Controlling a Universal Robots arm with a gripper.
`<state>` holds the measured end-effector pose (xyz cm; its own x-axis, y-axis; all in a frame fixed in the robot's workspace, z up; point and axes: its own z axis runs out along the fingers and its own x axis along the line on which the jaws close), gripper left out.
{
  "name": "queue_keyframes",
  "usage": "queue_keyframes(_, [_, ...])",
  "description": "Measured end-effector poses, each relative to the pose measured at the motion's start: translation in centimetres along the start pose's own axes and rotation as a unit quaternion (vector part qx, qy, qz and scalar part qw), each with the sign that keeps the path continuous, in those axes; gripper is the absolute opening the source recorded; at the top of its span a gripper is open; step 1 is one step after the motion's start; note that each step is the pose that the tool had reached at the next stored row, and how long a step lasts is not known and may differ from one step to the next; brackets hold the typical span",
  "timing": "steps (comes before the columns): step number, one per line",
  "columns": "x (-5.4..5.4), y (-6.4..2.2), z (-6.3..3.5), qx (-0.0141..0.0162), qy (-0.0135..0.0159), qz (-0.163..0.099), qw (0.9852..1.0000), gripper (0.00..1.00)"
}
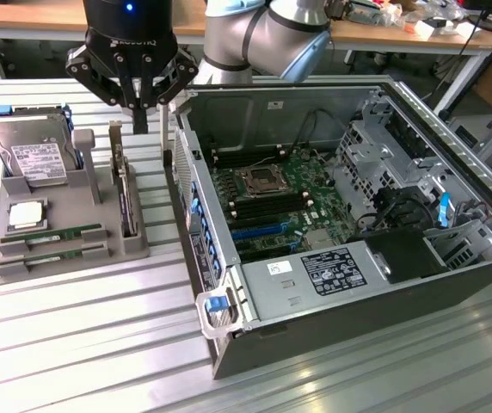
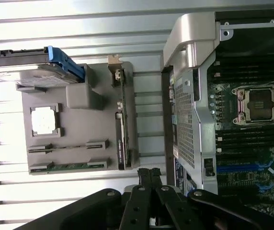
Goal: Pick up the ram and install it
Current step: 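Reach for the ram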
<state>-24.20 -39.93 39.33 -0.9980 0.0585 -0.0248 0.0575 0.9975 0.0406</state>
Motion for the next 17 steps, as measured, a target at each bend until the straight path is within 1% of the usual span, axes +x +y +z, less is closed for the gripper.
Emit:
queue_keyframes(8, [1.7,-0.10,-0.05,0.0000,0.0000,0.000,1.0000,0.11])
queue_keyframes(17, [4.2,-0.24,-0.11,0.0000,0.0000,0.000,1.0000,0.11])
